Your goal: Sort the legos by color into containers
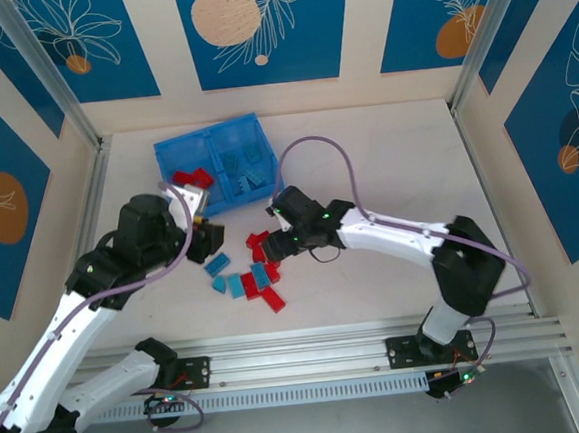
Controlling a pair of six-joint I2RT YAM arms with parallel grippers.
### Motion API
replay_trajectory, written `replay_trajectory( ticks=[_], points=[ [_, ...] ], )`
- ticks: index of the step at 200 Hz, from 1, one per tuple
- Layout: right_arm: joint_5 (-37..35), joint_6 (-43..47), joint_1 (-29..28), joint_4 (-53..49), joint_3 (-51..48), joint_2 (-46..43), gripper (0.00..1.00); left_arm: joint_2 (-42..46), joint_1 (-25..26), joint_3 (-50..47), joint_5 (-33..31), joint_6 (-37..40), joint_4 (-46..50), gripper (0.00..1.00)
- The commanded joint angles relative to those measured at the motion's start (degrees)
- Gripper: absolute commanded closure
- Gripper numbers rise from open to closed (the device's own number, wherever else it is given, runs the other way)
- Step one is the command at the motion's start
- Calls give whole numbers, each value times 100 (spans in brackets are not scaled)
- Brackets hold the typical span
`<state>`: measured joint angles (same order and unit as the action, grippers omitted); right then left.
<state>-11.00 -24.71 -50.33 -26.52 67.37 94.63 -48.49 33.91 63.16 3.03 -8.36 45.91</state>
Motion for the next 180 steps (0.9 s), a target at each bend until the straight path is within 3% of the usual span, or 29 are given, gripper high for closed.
replay_trajectory(
  ticks=[1, 44, 118, 154, 180],
  points=[
    [-340, 181, -77, -34, 421, 577, 34, 567, 60, -248, 67, 792, 677, 56],
    [-1059, 348, -52, -296, 1019, 1547, 39, 1065, 58, -957, -302, 871, 201, 49],
    [-558, 336, -4, -360, 1510, 2373, 41, 1077, 61, -1451, -593, 907, -247, 20],
    [-914, 155, 16, -378, 1508, 2319, 69, 1157, 62, -1552, -619, 880, -328, 10],
    [-1075, 83, 1, -387, 1332, 1715, 74, 1233, 61, -1561, -856, 833, -345, 5]
  ],
)
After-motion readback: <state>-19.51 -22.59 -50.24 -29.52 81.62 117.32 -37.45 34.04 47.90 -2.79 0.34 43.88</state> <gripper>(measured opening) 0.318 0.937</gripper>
